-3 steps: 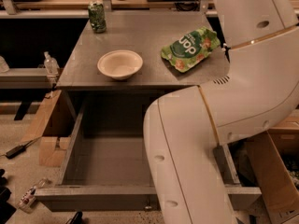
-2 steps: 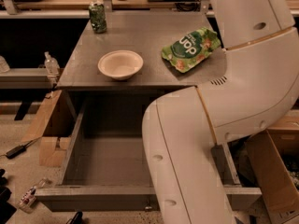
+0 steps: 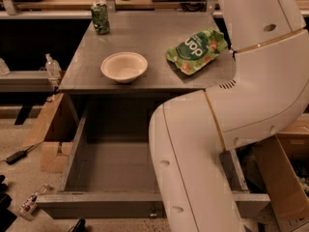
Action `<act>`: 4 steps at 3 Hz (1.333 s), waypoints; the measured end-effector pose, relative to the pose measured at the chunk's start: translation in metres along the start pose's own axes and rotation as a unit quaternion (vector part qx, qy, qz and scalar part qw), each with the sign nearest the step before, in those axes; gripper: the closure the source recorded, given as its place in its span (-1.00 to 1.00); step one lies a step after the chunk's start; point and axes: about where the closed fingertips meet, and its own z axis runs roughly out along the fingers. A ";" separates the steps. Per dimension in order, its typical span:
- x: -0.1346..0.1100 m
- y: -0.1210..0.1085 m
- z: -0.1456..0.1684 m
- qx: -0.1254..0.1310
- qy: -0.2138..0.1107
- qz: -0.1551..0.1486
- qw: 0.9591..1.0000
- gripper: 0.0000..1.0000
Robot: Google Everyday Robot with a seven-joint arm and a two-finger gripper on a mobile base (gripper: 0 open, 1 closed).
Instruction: Place sponge into top drawer
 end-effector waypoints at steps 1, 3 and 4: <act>0.009 -0.008 -0.052 0.018 -0.011 0.044 0.999 1.00; -0.003 0.003 -0.084 0.014 -0.059 0.068 0.996 1.00; -0.005 0.025 -0.102 0.010 -0.044 0.060 0.997 1.00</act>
Offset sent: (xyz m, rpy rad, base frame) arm -0.1718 -0.0555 0.0329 0.0127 0.1302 -0.2566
